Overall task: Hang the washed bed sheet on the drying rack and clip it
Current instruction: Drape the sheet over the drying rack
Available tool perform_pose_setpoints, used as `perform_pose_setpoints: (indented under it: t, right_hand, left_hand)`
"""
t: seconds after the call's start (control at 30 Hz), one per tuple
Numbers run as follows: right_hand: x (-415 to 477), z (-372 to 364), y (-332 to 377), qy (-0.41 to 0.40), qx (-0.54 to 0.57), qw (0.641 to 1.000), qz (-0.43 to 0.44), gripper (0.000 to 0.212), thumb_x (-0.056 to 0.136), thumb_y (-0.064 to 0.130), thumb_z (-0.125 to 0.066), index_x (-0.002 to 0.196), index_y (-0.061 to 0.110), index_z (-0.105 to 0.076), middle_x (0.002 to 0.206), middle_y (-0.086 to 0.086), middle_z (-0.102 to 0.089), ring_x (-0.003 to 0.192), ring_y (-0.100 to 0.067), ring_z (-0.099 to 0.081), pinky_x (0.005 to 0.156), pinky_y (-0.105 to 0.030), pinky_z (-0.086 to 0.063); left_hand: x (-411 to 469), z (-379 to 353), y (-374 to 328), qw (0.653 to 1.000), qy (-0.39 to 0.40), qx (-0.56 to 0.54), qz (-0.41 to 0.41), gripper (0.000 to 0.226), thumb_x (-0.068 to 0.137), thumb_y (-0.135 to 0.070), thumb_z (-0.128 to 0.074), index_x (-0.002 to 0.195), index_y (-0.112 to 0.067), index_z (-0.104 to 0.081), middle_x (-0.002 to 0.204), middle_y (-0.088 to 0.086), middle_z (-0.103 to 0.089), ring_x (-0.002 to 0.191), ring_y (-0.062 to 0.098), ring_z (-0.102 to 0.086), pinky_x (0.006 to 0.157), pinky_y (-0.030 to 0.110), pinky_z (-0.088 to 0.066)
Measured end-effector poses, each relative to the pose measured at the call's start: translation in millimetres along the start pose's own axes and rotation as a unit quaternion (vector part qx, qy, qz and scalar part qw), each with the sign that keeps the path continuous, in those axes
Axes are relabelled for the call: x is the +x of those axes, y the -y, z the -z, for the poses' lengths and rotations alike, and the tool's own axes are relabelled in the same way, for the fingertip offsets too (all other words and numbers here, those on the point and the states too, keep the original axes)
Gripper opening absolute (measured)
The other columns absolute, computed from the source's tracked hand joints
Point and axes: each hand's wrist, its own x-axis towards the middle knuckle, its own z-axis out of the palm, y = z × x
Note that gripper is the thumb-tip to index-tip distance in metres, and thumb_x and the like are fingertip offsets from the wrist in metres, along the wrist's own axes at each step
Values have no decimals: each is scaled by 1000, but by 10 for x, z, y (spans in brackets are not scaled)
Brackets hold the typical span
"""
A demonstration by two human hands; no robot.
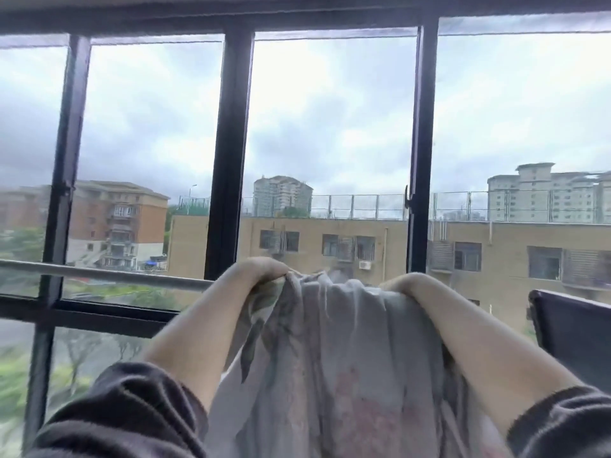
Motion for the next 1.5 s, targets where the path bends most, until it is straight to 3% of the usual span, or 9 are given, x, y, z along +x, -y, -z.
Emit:
perform_pose_setpoints:
  t: [0.13,0.23,0.37,0.53,0.63,0.83,1.07,1.27,1.5]
  right_hand:
    - [-63,-55,50,70,-133,985,89,23,90,3,-54,113,1,-58,104,-1,-59,94,-6,-58,83,-21,-47]
    - [-336,-142,143,-79,-164,974,133,15,88,3,-54,92,15,-63,95,2,-60,96,-15,-56,73,-20,-47]
    - [-686,-351,117,-316,-7,932,176,19,87,8,-50,87,19,-65,90,-2,-69,88,-21,-65,82,-32,-52]
    - [-1055,-921,48,-432,-217,855,186,29,98,30,-35,91,17,-59,101,-6,-67,88,-27,-59,77,-35,-41]
    - [-1172,-1181,-35,-465,-195,837,211,40,95,36,-27,116,21,-58,123,-1,-60,115,-26,-50,99,-42,-31]
    - [-1441,-1725,-254,-451,-215,850,164,55,91,30,-38,145,24,-33,156,-5,-23,145,-24,-15,116,-50,-17]
    - [-1800,-2120,-536,-451,-186,860,150,53,93,23,-46,145,24,-33,156,-2,-24,144,-20,-21,115,-45,-23]
    - [-2020,-2302,-880,-445,-170,871,117,51,93,24,-45,144,20,-36,154,-2,-28,142,-20,-25,111,-44,-28]
    - [-2311,-2621,-1517,-435,-134,889,61,51,87,35,-36,136,21,-44,146,-1,-40,132,-20,-40,104,-42,-39]
  left_hand:
    - [-166,9,11,1000,24,1,20,39,94,-39,-43,111,-7,-58,108,11,-63,99,22,-61,100,34,-44]
    - [-236,-3,43,998,-45,-20,-39,42,89,-46,-47,103,-9,-61,103,9,-64,93,22,-62,88,35,-49]
    - [-400,-195,235,945,-261,48,-189,32,92,-38,-40,101,-15,-59,101,9,-62,86,21,-54,71,31,-40]
    - [-607,-586,560,854,-413,95,-302,52,87,-44,-16,106,-17,-56,110,6,-62,94,27,-57,89,40,-36]
    - [-735,-715,717,859,-400,113,-298,56,86,-45,-17,130,-22,-43,133,4,-46,125,26,-40,113,49,-14]
    - [-1032,-1180,1052,848,-397,132,-327,66,86,-48,-27,148,-26,-21,159,0,-6,146,19,5,118,47,2]
    - [-1297,-1520,991,846,-369,106,-371,61,85,-27,-53,142,-19,-33,157,4,-17,146,23,-8,112,60,-5]
    - [-1490,-1974,969,863,-308,64,-396,56,81,-21,-58,133,-13,-42,148,10,-32,135,33,-32,93,49,-48]
    - [-1659,-2688,950,846,-300,53,-438,38,77,-17,-58,114,-17,-53,134,5,-47,128,23,-41,114,56,-13]
